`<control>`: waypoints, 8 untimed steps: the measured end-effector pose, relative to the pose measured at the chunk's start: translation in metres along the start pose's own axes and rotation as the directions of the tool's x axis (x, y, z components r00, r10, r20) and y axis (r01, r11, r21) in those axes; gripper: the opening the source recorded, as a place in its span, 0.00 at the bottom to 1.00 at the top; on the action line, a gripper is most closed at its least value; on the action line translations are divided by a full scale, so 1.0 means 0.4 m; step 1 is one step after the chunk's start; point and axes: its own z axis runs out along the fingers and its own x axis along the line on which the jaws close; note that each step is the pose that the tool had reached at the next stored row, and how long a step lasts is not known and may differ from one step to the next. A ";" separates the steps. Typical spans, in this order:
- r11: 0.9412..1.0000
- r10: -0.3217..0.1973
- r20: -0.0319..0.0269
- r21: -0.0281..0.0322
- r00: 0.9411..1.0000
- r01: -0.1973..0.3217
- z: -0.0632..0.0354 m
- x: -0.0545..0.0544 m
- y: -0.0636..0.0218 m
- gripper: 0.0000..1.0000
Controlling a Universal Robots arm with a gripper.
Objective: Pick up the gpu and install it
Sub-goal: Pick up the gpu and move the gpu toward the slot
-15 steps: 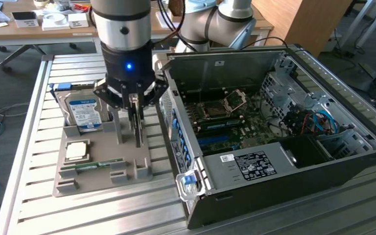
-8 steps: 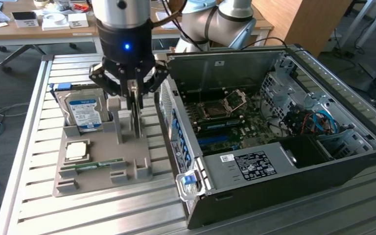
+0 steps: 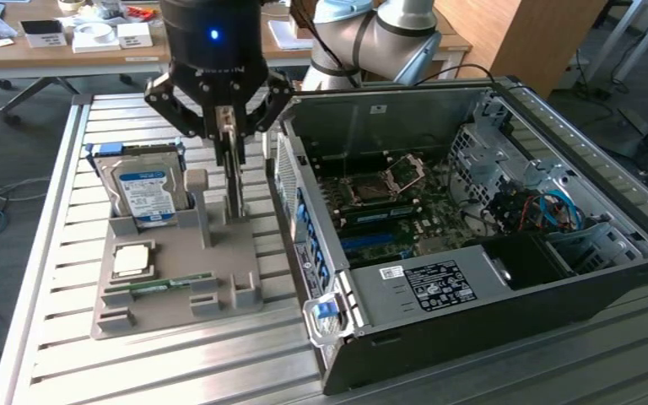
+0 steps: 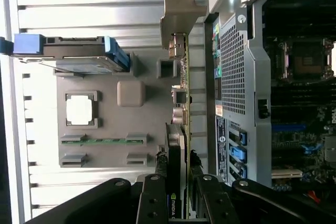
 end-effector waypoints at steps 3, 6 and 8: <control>1.000 0.000 0.000 0.000 1.000 0.000 -0.035 -0.001 0.001 0.27; 1.000 0.000 0.000 0.000 1.000 0.000 -0.064 -0.002 0.003 0.27; 1.000 0.000 0.000 0.000 1.000 0.000 -0.078 -0.002 0.003 0.27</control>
